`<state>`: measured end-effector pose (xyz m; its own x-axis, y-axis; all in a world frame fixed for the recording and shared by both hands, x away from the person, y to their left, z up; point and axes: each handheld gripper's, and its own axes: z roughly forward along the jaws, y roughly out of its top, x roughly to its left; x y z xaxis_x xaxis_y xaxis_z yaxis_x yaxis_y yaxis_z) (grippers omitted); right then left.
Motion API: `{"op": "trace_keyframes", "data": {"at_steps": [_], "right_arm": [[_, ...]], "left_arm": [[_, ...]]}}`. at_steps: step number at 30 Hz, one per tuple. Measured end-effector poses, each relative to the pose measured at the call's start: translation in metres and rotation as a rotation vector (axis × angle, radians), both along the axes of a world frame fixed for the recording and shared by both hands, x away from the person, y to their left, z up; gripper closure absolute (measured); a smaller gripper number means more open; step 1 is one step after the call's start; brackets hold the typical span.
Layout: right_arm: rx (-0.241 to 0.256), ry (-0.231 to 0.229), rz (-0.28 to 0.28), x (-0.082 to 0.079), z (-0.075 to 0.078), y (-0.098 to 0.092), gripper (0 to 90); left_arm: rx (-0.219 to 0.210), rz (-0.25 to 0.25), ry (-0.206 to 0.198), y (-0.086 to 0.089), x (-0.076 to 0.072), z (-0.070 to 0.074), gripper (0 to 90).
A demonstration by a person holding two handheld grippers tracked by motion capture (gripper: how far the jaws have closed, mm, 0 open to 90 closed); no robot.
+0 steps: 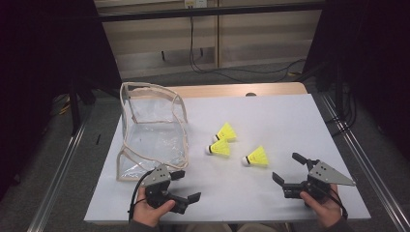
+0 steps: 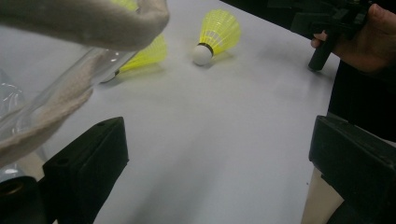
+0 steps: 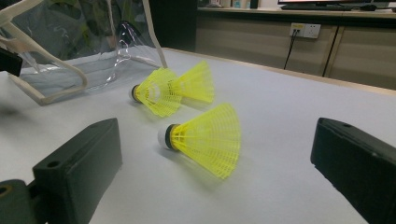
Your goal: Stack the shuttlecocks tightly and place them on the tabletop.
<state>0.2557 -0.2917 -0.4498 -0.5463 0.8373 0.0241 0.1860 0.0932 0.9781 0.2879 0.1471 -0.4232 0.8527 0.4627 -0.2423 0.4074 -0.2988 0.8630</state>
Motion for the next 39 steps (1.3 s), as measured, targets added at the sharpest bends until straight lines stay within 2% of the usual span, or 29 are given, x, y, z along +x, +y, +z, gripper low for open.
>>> {"op": "trace_keyframes", "data": {"at_steps": [16,22,39], "right_arm": [[-0.001,-0.004,0.007,0.001,0.001,0.002,1.5],[-0.002,0.0,0.009,0.001,0.0,0.002,1.5],[-0.005,-0.003,0.011,0.003,0.001,0.002,1.5]], "left_arm": [[-0.01,0.03,-0.017,0.015,0.001,0.001,4.4],[0.004,0.037,-0.026,0.019,0.001,0.001,4.2],[0.005,0.053,-0.025,0.027,0.001,0.002,4.2]]}}
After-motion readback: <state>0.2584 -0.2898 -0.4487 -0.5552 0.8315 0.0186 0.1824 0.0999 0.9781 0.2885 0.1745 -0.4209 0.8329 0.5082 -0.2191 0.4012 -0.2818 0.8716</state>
